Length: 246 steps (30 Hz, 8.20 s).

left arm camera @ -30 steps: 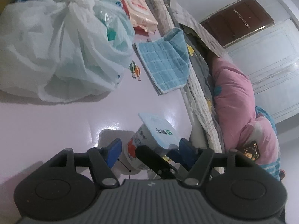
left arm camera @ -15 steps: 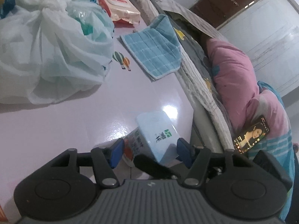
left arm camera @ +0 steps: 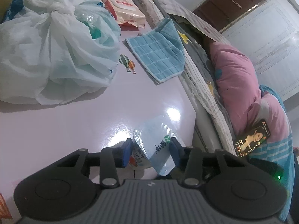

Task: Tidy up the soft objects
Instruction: 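Grasp the yogurt cup with the right tool while the left tool holds it, then hold the yogurt cup with the right tool while the left tool lets go, then carry the yogurt cup with the right tool toward the cardboard box, then lower the yogurt cup into the box and open the right tool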

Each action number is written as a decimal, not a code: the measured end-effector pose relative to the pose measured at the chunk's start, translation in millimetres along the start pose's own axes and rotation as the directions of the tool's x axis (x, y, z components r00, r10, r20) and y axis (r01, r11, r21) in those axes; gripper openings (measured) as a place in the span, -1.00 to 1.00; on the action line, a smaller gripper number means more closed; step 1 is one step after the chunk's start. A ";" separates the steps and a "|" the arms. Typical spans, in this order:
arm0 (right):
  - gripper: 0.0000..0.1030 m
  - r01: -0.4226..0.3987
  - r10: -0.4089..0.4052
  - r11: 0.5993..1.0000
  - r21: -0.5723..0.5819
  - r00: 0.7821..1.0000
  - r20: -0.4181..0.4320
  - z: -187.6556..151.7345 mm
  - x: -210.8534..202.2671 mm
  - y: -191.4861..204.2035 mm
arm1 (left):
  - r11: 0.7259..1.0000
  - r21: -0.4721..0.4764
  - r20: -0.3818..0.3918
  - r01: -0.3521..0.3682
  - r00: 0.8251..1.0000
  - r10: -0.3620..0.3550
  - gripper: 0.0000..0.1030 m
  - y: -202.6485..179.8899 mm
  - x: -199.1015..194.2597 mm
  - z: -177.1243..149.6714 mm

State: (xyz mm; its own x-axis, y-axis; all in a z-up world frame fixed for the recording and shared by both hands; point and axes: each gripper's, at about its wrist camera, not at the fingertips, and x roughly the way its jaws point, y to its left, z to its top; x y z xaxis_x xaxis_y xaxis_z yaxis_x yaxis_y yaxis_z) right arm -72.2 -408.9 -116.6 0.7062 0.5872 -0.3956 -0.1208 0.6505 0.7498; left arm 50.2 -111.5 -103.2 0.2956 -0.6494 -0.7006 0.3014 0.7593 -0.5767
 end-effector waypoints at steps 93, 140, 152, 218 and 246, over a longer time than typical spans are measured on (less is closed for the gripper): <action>0.03 -0.114 0.128 0.921 0.371 0.992 -0.013 -16.5 17.9 -36.4 | 0.999 0.040 -0.048 0.029 0.998 -0.027 0.26 1.6 -4.7 -27.6; -0.28 0.018 -0.019 0.963 0.268 1.000 0.002 -3.1 28.4 9.6 | 0.992 0.013 0.080 0.127 0.989 -0.128 -0.76 9.3 -33.0 -25.0; -0.46 0.048 -0.049 0.980 0.193 0.999 0.001 -3.3 31.4 22.2 | 0.991 0.130 0.070 0.003 0.997 -0.012 -0.47 -4.5 -31.1 -32.3; -0.34 -0.033 -0.148 0.968 -0.250 0.728 -0.670 32.2 349.5 303.2 | 0.888 -0.454 0.256 -0.080 0.942 0.216 -0.50 204.8 -258.9 17.2; 0.22 -0.026 -0.055 0.994 -0.109 0.734 -0.677 35.2 350.6 300.7 | 0.873 -0.488 0.285 -0.009 0.944 0.169 0.27 199.3 -263.8 21.2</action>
State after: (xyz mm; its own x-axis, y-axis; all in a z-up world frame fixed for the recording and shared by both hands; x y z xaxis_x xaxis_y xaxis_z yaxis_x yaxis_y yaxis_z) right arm 163.6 -24.4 -11.2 0.0528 0.7216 -0.6903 -0.2145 0.6833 0.6979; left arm 51.5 210.4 -24.4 0.5878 -0.4964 -0.6388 -0.1823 0.6880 -0.7024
